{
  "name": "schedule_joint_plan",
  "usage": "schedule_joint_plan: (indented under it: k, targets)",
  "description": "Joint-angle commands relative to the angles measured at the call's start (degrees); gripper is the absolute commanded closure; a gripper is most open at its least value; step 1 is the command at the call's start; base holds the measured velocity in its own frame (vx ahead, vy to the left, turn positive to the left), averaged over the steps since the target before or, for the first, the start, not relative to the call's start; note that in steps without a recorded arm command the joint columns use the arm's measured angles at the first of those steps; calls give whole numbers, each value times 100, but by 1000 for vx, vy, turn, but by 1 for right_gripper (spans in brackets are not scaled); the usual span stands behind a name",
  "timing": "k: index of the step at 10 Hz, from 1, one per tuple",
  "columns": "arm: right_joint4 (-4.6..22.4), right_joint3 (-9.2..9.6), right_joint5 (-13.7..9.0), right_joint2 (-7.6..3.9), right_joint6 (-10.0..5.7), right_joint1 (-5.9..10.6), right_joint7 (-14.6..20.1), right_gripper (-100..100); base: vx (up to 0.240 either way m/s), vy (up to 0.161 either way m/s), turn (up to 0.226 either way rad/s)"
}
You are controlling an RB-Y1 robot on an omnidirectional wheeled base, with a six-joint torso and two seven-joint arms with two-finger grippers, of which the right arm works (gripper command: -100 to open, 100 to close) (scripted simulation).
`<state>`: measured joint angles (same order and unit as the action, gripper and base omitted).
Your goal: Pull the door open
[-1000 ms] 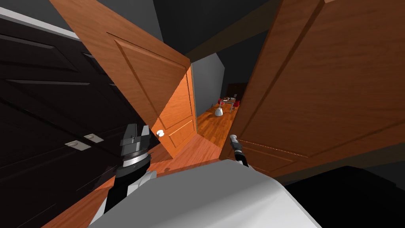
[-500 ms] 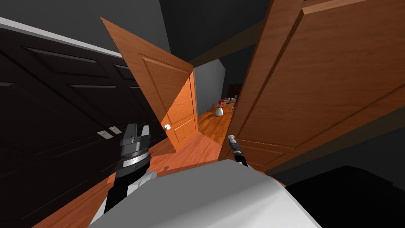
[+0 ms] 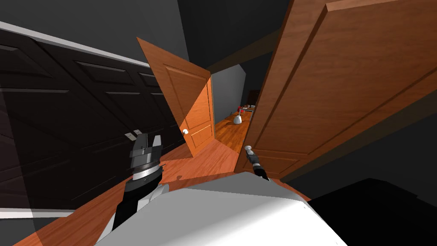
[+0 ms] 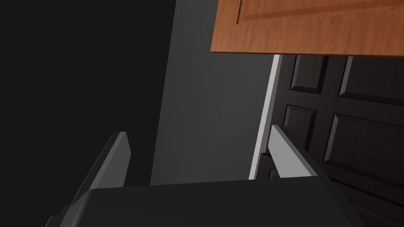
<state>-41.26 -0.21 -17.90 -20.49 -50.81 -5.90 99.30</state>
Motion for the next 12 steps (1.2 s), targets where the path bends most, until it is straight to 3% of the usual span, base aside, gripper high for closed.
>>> schedule_joint_plan:
  k: [1, 3, 12]
  targets:
    - [-54, 136, 94, -73, -68, -79, 152, 100, -244, -26, 52]
    - [-16, 169, 115, -78, -82, -70, 170, 100, -177, -23, 39]
    - [-244, 792, 592, -444, -597, -460, 760, 100, -190, -42, 43]
